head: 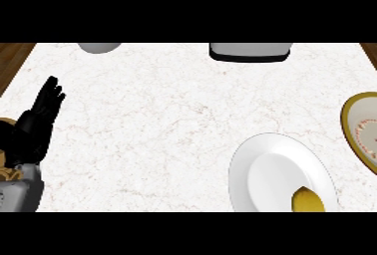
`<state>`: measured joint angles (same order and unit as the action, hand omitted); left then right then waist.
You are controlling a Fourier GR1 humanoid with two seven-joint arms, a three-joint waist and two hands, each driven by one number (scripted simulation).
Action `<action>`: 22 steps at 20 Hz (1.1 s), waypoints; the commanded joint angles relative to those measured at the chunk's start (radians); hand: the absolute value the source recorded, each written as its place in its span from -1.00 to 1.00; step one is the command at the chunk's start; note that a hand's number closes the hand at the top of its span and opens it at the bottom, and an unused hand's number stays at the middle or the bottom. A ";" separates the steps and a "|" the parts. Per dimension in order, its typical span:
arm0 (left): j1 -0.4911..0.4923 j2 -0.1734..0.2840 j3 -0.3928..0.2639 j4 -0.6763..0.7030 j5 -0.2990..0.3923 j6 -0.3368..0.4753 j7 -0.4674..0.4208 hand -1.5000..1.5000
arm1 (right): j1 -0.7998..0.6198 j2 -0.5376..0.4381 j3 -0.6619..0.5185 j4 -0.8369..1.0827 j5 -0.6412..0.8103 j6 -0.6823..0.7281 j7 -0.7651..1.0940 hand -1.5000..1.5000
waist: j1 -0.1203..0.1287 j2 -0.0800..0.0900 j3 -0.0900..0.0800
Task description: Pick the cupcake from the plate and place it in the bowl
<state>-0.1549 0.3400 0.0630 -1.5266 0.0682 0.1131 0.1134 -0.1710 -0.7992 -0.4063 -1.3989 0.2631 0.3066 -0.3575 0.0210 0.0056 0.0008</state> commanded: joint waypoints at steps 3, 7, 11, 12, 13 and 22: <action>-0.048 -0.025 -0.011 -0.021 -0.023 0.010 0.052 0.00 | -0.247 0.002 0.097 0.334 0.118 -0.057 -0.105 1.00 | 0.001 0.000 0.000; -0.005 -0.017 0.001 0.002 -0.007 -0.027 -0.011 0.00 | -0.153 -0.080 0.181 0.387 0.325 -0.134 -0.100 1.00 | 0.023 0.013 -0.001; -0.045 -0.041 -0.007 0.022 -0.024 -0.004 0.012 0.00 | -0.277 -0.033 0.181 0.684 0.304 -0.082 -0.139 -1.00 | 0.018 0.010 0.002; -0.076 -0.059 -0.022 0.057 -0.055 0.017 -0.010 0.00 | -0.328 0.002 0.199 0.729 0.318 -0.099 -0.146 -1.00 | 0.015 0.010 0.002; -0.051 -0.019 0.010 0.023 -0.005 -0.038 0.005 0.00 | -0.368 -0.034 0.208 0.792 0.335 -0.071 -0.199 -1.00 | 0.027 0.010 0.002; -0.048 -0.005 0.025 -0.001 0.002 -0.044 0.044 0.00 | -0.444 -0.012 -0.003 1.005 0.081 0.177 -0.371 -1.00 | 0.009 0.004 0.005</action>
<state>-0.1880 0.3176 0.0735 -1.5142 0.0488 0.0864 0.1244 -0.5795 -0.8258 -0.3082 -0.4828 0.4621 0.3786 -0.6987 0.0341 0.0119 0.0039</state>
